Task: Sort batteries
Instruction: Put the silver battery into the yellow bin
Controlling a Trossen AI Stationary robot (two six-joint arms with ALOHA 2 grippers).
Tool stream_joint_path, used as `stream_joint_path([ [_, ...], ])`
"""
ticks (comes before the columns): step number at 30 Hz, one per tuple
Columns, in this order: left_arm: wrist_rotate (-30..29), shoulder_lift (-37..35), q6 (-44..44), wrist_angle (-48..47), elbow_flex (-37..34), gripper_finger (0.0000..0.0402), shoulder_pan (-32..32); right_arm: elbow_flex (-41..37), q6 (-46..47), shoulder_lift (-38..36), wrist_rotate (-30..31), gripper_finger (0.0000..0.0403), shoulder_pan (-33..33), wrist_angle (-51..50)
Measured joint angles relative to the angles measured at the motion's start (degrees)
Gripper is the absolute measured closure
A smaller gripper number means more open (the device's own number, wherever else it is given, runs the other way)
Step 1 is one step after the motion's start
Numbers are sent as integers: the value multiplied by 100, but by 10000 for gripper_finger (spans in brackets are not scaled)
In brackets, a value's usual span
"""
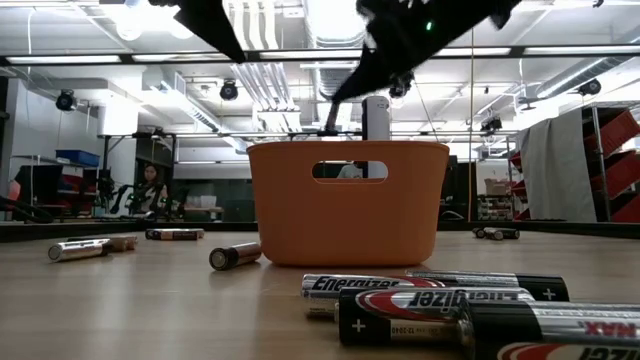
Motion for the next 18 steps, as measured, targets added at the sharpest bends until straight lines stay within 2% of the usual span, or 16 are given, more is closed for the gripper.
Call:
stream_joint_path([
  [7, -445, 0, 64, -239, 0, 276, 7, -2, -74, 19, -1135, 369, -936, -372],
  [10, -872, 0, 372, -265, 0, 276, 65, -4, -198, 72, -1532, 369, -1256, -368],
  [15, -1474, -16, 872, -410, -117, 276, 385, -7, -510, 294, -1592, 368, -1621, -327],
  [18, -1586, -76, 1160, -419, -290, 276, 801, -8, -656, 450, -1597, 364, -1773, -205],
])
